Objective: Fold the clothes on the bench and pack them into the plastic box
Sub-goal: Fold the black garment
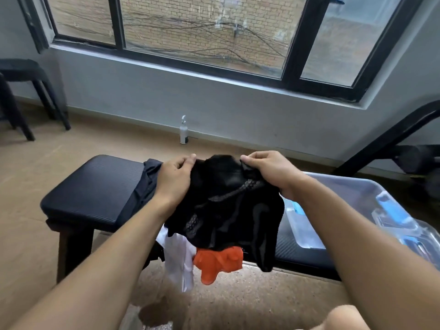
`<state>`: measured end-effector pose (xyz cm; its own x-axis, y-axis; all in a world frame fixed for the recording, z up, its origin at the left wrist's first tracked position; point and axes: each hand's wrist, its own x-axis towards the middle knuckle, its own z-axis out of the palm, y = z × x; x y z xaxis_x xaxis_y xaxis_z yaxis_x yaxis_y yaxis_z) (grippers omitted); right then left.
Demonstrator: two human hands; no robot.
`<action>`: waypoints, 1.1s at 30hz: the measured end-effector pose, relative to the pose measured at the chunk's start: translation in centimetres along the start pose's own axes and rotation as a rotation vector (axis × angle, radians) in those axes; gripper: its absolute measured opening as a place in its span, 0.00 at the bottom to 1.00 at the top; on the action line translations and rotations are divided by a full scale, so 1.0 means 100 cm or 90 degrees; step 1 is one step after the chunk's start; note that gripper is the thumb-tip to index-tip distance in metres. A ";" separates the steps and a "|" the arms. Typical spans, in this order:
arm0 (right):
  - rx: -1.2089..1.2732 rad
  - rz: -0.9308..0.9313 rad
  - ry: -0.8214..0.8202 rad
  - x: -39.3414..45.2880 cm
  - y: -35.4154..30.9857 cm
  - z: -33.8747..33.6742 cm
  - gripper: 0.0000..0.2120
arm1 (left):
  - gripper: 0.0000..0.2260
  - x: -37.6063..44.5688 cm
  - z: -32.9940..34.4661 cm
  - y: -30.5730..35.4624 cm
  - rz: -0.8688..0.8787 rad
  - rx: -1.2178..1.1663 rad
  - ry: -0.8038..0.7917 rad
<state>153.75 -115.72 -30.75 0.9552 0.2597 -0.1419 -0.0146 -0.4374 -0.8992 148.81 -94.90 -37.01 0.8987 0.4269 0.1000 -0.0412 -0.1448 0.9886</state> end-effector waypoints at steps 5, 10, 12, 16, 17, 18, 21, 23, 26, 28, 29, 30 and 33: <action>0.136 0.003 -0.155 -0.015 0.011 0.007 0.15 | 0.15 0.004 -0.004 -0.018 -0.118 -0.114 -0.226; 0.170 -0.054 -0.202 -0.013 0.022 0.017 0.13 | 0.18 0.004 -0.009 -0.011 -0.074 -0.112 -0.408; 0.181 -0.082 -0.166 -0.010 0.026 0.025 0.13 | 0.19 0.005 -0.011 -0.008 -0.070 -0.118 -0.436; 0.155 -0.112 -0.093 0.002 0.032 0.041 0.10 | 0.19 0.010 -0.010 -0.013 -0.064 -0.049 -0.416; 0.163 -0.112 -0.092 0.004 0.033 0.043 0.10 | 0.22 0.012 -0.008 -0.014 -0.059 -0.026 -0.427; 0.171 -0.113 -0.097 0.005 0.034 0.045 0.09 | 0.24 0.012 -0.004 -0.014 -0.047 0.003 -0.432; 0.159 -0.137 -0.094 0.008 0.035 0.048 0.07 | 0.27 0.008 0.005 -0.014 -0.007 0.094 -0.450; 0.160 -0.158 -0.087 0.012 0.037 0.050 0.05 | 0.24 0.007 0.011 -0.018 0.001 0.087 -0.454; 0.167 -0.134 -0.141 0.013 0.035 0.045 0.07 | 0.11 0.006 0.017 -0.017 -0.004 -0.098 -0.327; 0.068 -0.083 -0.212 0.016 0.040 0.038 0.13 | 0.06 0.015 0.017 -0.017 0.012 -0.166 -0.176; 0.005 -0.047 -0.231 0.019 0.046 0.037 0.14 | 0.07 0.020 0.014 -0.020 0.028 -0.167 -0.107; -0.066 -0.011 -0.216 0.022 0.053 0.037 0.12 | 0.09 0.024 0.011 -0.024 0.042 -0.169 -0.043; -0.364 0.013 -0.018 0.038 0.072 0.038 0.05 | 0.09 0.029 -0.004 -0.020 0.096 -0.199 0.150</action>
<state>156.17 -114.56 -39.32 0.9479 0.2660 -0.1753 0.1368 -0.8369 -0.5300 151.34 -93.06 -38.65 0.7492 0.6197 0.2337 -0.3282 0.0409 0.9437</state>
